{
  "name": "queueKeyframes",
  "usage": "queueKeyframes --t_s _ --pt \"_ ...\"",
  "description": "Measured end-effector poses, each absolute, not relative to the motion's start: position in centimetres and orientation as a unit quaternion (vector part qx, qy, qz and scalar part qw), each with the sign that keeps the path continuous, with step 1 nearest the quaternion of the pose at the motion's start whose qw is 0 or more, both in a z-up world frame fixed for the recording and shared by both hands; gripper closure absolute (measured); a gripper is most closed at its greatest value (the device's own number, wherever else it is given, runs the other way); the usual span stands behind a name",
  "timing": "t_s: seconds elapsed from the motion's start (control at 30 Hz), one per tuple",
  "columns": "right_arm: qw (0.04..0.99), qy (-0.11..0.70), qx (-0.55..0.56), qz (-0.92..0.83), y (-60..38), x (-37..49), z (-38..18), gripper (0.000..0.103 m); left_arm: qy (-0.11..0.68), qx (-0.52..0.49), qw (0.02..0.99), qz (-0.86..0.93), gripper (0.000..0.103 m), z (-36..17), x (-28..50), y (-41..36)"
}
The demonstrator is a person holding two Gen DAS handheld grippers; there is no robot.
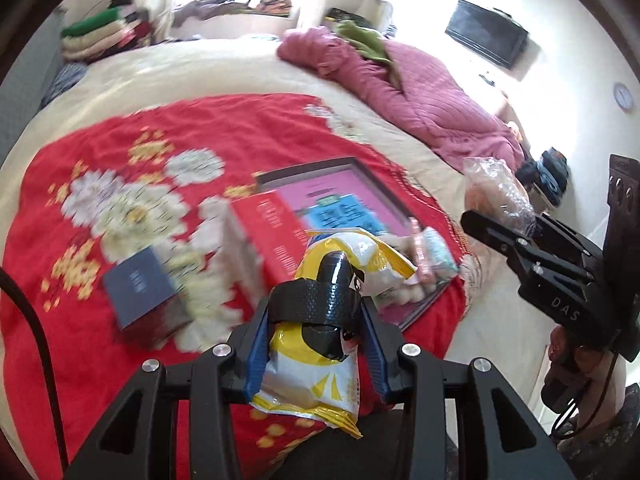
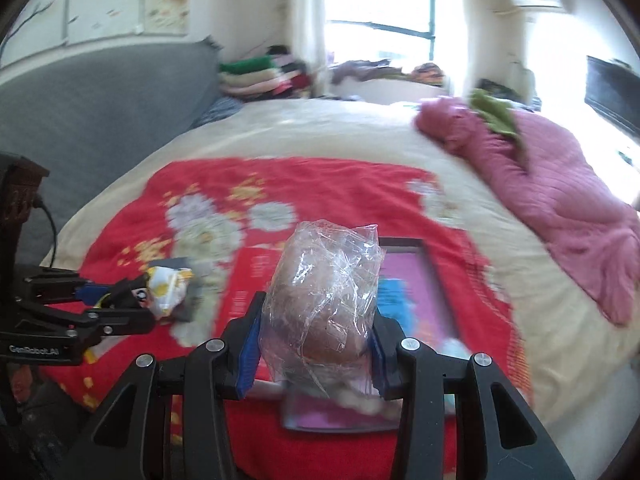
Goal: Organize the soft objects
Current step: 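Carry the yellow snack bag and clear plastic bag with both grippers over the tray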
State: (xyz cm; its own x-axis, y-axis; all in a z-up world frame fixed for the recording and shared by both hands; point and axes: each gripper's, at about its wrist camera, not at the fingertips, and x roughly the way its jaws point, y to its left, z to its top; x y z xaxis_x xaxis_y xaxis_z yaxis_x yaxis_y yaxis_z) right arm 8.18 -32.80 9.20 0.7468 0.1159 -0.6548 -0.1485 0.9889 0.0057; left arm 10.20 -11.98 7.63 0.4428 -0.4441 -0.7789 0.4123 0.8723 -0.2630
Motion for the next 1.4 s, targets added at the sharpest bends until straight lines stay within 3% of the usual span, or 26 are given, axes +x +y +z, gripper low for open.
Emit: queueKeyframes --t_s 0.57,1.4 --pt "0.928 0.37 0.017 0.051 -38.5 5.9 6.2 0.058 0.477 0.047 0.836 -0.267 0.061 5.9 12.9 -22.5" --pt "0.887 0.444 0.036 0.123 -35.2 7.5 -2.5 0.058 0.535 0.051 0.806 -0.247 0.061 -0.5 19.2 -25.3"
